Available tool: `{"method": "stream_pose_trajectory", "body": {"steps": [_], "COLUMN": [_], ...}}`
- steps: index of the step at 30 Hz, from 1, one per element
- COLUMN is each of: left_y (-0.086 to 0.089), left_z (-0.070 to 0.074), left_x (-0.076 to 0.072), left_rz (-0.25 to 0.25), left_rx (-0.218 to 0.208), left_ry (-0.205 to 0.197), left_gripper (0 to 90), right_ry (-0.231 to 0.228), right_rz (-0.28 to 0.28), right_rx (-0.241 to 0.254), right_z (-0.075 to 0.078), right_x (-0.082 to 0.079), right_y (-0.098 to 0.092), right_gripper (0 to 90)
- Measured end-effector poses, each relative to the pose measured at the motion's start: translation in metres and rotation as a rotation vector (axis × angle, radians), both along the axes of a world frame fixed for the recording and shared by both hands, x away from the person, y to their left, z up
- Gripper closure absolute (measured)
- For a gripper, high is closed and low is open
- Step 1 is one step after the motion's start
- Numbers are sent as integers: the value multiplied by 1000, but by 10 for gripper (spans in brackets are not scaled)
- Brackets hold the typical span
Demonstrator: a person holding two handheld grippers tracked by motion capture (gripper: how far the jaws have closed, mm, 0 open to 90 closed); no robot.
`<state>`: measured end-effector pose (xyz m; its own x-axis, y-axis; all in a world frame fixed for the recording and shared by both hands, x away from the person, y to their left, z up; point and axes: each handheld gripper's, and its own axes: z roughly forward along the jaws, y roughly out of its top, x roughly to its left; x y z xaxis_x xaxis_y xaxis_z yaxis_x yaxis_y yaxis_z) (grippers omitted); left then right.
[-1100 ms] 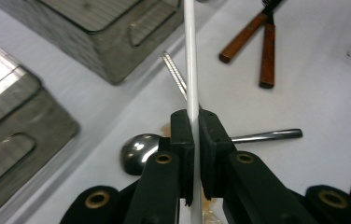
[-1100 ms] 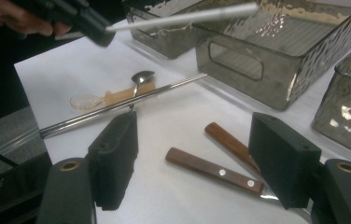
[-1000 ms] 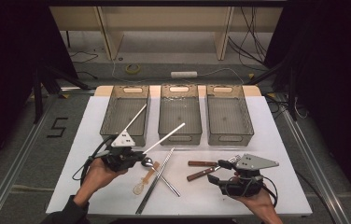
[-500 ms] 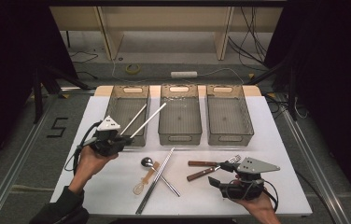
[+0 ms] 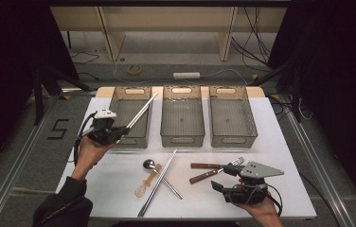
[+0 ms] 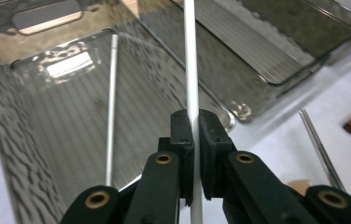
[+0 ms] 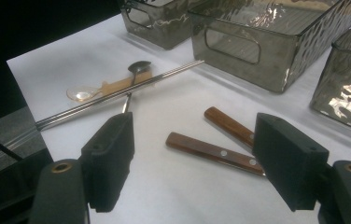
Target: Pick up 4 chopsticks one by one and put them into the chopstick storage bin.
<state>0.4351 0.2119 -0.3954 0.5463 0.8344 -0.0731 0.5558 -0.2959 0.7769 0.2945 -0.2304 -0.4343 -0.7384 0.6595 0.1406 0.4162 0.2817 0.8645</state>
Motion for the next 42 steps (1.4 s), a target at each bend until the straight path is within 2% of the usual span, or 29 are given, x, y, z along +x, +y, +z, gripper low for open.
{"method": "stream_pose_trajectory", "body": {"steps": [7, 15, 22, 31, 35, 42], "left_y": [8, 13, 13, 17, 20, 23], "left_z": [2, 0, -6, -13, -15, -18], "left_x": [18, 36, 48, 59, 62, 66], "left_rz": [59, 112, 128, 150, 167, 181], "left_rx": [13, 14, 41, 47, 28, 38], "left_ry": [20, 41, 70, 99, 95, 101], "left_gripper": [851, 851, 851, 850, 850, 849], "right_ry": [12, 10, 11, 13, 14, 15], "right_rz": [2, 8, 11, 16, 21, 25], "right_rx": [23, 17, 22, 22, 24, 22], "right_z": [0, 0, 1, 1, 1, 1], "right_x": [1, 0, 0, -1, -1, -1], "right_y": [0, 0, 0, 0, 0, 0], "right_gripper": [309, 309, 310, 311, 312, 313]}}
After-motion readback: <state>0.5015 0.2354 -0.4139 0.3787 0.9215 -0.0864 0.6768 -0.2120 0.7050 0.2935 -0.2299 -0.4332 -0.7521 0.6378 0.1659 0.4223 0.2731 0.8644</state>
